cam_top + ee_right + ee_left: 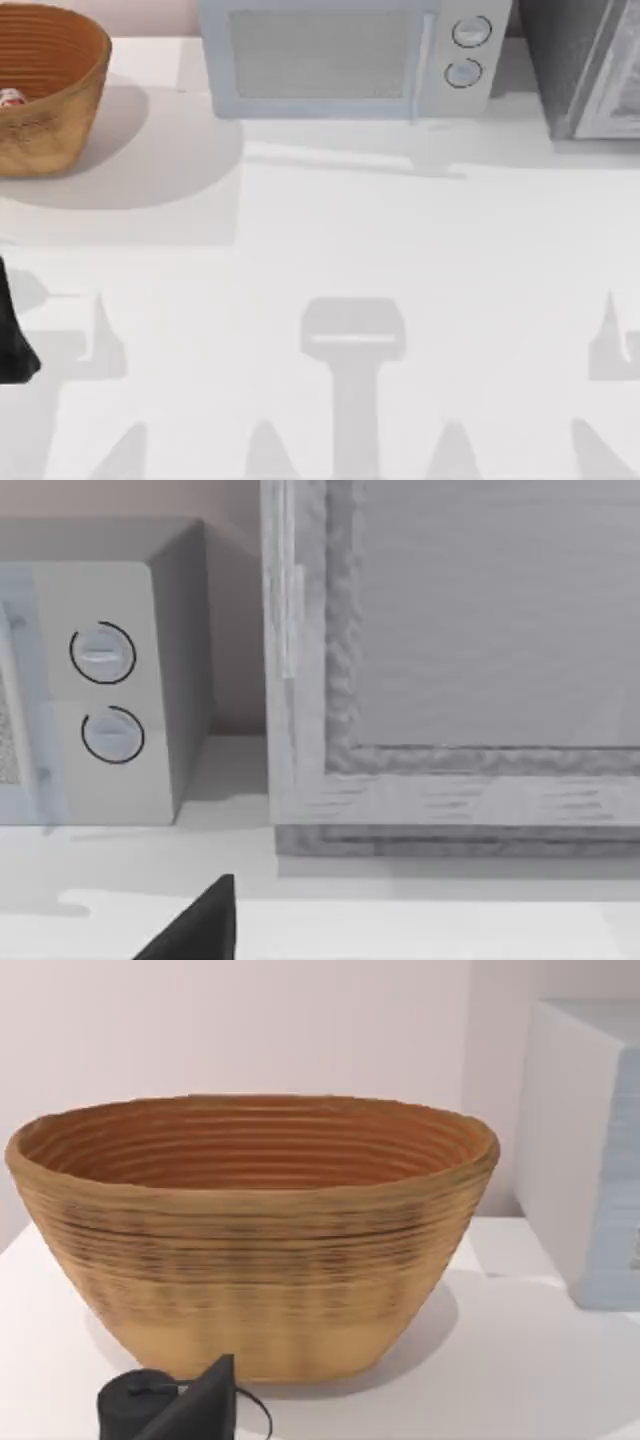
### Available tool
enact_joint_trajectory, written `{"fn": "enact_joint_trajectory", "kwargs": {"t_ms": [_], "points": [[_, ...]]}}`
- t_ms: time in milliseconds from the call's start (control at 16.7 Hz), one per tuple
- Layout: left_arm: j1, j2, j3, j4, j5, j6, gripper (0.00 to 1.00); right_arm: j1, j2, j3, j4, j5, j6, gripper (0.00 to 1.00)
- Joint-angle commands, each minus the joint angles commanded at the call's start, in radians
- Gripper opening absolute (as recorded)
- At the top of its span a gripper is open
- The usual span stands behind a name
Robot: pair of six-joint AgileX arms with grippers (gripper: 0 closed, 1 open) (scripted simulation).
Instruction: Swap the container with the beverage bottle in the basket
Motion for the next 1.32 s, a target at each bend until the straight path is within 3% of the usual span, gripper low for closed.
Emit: {"fn": "enact_joint_trajectory", "kwargs": {"t_ms": [300, 540, 840, 1320], "points": [[0.008, 0.053, 0.057, -0.026, 0.003, 0.006, 1.00, 0.000, 0.000, 0.000, 0.000, 0.000, 0.000, 1.00], [0.034, 0.252, 0.260, -0.123, 0.020, 0.023, 1.00, 0.000, 0.000, 0.000, 0.000, 0.000, 0.000, 1.00], [0.076, 0.663, 0.648, -0.320, 0.066, 0.052, 1.00, 0.000, 0.000, 0.000, 0.000, 0.000, 0.000, 1.00], [0.147, 1.500, 1.402, -0.716, 0.170, 0.106, 1.00, 0.000, 0.000, 0.000, 0.000, 0.000, 0.000, 1.00]]}}
